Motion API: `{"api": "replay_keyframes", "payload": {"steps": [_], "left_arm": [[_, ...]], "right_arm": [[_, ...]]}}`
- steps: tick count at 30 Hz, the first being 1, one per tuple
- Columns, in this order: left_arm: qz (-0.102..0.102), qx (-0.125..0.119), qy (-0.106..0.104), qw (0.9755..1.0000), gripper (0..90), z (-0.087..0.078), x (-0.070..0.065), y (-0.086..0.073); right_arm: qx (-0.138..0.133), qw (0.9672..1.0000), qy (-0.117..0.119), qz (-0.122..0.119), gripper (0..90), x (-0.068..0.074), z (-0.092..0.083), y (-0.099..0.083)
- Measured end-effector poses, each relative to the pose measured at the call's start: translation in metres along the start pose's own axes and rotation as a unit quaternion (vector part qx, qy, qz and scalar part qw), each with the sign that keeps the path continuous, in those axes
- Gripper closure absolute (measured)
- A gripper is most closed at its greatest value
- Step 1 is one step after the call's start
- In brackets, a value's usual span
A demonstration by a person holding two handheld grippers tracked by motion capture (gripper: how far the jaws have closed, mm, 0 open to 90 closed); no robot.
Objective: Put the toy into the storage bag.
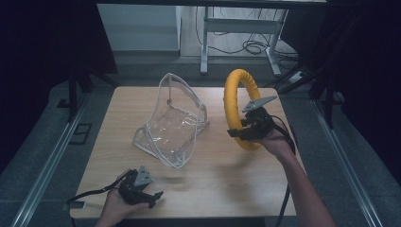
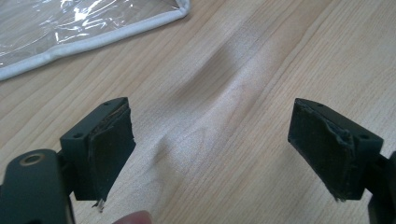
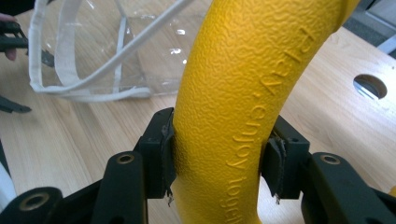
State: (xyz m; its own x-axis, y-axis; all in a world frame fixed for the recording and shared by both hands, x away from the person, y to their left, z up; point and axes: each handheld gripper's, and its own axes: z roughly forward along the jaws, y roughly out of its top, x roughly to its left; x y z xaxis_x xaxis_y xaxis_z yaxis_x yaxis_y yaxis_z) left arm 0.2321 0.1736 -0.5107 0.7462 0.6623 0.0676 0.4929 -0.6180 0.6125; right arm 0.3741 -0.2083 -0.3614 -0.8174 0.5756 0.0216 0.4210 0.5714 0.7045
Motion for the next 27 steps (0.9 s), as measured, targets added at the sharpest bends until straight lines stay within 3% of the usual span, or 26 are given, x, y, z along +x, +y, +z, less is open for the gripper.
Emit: {"api": "replay_keyframes", "payload": {"steps": [15, 27], "left_arm": [[0.0, 0.0, 0.001, 1.0, 14.2, 0.001, 0.0, 0.0], [-0.001, -0.001, 0.001, 1.0, 14.2, 0.001, 0.0, 0.0]], "right_arm": [[-0.06, 0.998, 0.019, 0.0, 50.6, 0.009, -0.01, 0.007], [-0.088, 0.9956, 0.032, -0.001, 50.4, 0.016, -0.012, 0.013]]}}
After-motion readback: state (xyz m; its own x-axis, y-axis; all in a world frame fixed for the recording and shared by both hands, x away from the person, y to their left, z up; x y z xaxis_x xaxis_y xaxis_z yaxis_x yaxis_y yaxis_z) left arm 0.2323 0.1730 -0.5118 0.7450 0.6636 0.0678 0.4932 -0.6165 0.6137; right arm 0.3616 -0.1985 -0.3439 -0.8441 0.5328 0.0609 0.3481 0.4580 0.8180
